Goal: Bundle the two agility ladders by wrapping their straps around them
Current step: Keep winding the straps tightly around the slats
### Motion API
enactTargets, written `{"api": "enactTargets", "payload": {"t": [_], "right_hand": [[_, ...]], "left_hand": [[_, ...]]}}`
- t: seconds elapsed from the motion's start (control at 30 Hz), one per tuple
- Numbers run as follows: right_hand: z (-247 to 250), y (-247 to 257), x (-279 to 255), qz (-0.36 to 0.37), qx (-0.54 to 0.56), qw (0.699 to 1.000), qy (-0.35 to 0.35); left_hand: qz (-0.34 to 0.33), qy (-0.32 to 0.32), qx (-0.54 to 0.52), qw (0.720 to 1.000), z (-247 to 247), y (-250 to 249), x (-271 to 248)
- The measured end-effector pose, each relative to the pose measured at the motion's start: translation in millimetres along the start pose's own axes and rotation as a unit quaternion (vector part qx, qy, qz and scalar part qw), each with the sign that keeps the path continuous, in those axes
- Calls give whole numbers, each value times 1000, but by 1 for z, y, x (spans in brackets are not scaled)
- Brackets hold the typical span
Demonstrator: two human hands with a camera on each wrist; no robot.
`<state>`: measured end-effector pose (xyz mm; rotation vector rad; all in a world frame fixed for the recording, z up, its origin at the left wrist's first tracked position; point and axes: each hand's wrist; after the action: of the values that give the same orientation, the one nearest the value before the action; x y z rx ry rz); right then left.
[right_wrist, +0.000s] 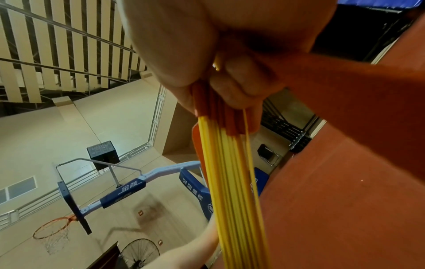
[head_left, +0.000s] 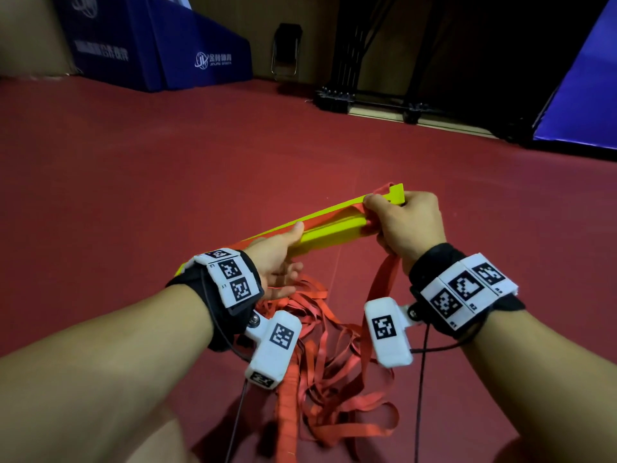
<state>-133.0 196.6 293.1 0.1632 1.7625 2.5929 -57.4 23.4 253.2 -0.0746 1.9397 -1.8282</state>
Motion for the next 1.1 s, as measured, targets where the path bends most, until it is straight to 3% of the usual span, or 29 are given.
{"api": "enactTargets", "payload": {"t": [0.17, 0.4, 0.57, 0.67, 0.83, 1.1], "right_hand": [[5, -6, 2, -36, -58, 998, -1], [-3, -5, -12, -51, -162, 981, 90], [-3, 2, -20, -44, -199, 971, 126], [-3, 6, -24, -41, -208, 967, 140], [-6, 12, -32, -9, -218, 961, 169], [12, 22, -38, 111, -196, 962, 157]], "left_hand": [[-113, 2, 72, 991, 0, -6, -2], [-305, 44, 57, 950, -20, -3, -14], [-294, 169, -11, 941, -23, -4, -19], [-305, 215, 65, 926, -16, 3, -10], [-331, 183, 305, 874, -18, 6, -12], [-334, 120, 298, 886, -16, 7, -11]]}}
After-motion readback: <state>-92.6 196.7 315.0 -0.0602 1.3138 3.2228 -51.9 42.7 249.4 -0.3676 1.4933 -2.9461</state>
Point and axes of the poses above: each hand's wrist, its own x-axis towards the middle knuckle, its own z-axis out of the back of the hand, y = z × x, and after that the axes turned 14 degrees about -z, right-handed
